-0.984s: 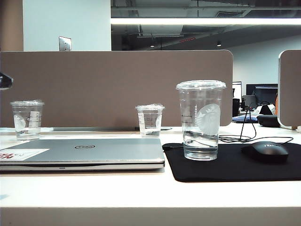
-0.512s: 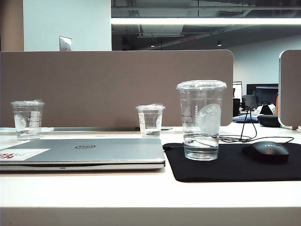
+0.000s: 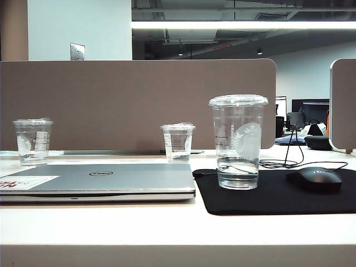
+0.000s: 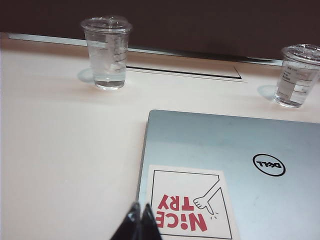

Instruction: Pick up the coffee cup on the middle and place it on the right side of the laptop.

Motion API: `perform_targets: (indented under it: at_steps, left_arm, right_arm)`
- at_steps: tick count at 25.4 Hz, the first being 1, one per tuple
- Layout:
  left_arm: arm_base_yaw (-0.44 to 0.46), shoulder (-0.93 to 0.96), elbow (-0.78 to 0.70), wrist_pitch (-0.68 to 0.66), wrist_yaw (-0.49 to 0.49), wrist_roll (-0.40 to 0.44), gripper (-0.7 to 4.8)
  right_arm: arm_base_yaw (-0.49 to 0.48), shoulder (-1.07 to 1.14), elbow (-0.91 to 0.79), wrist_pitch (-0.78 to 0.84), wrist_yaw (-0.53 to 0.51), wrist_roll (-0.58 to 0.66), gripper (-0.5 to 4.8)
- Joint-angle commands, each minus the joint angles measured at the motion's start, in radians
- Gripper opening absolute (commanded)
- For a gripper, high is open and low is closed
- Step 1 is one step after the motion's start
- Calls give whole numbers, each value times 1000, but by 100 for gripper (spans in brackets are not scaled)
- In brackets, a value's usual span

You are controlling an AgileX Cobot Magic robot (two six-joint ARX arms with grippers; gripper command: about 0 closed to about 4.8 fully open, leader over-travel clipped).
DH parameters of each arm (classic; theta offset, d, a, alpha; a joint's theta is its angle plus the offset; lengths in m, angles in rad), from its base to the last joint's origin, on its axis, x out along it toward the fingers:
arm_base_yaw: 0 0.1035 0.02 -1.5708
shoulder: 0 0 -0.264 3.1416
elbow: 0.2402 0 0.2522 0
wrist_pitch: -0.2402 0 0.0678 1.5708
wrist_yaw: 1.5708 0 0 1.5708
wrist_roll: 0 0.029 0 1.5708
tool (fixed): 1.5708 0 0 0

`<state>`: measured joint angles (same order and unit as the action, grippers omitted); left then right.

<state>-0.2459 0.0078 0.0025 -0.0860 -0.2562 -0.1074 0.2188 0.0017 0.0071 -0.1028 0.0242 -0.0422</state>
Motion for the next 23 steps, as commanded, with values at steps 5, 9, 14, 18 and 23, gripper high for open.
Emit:
perform_targets:
  at_steps: [5, 9, 14, 18, 23]
  left_arm:
    - [1, 0, 4, -72, 11, -5, -5]
    - [1, 0, 4, -72, 10, -5, -5]
    - [1, 0, 4, -72, 10, -5, -5]
    - [1, 0, 4, -72, 10, -5, -5]
    - [1, 0, 4, -72, 10, -5, -5]
  right_arm:
    - [-1, 0, -6, 23, 3, -7, -1]
    - [1, -1, -6, 24, 2, -7, -1]
    - [1, -1, -6, 24, 2, -7, -1]
    - [1, -1, -6, 24, 2, -7, -1]
    - [1, -1, -6, 24, 2, -7, -1]
